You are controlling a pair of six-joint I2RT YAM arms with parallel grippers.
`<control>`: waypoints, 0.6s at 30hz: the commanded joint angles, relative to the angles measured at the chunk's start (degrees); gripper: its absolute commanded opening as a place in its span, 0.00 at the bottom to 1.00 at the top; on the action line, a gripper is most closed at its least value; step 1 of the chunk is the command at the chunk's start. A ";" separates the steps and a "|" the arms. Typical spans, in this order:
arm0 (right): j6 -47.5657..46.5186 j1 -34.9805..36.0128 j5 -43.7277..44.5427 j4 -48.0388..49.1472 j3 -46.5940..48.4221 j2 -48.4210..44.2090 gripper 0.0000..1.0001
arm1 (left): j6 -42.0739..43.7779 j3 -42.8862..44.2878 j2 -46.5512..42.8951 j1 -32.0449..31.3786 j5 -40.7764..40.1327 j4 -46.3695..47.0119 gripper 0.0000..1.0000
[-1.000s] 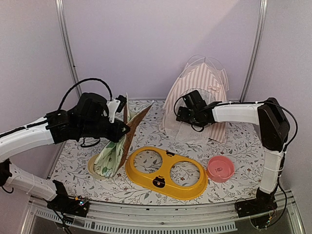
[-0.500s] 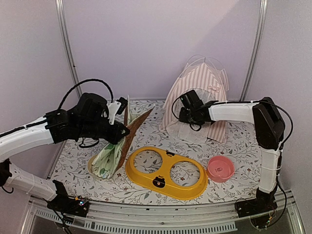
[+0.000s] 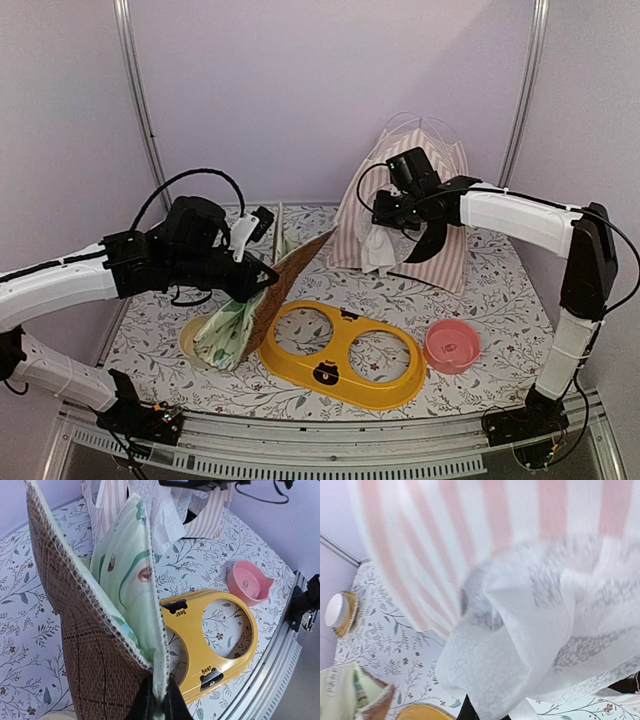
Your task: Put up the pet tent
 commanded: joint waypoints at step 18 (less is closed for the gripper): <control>-9.17 0.78 -22.75 -17.15 31.47 -1.78 0.00 | 4.95 1.64 10.16 -0.59 12.08 13.38 0.00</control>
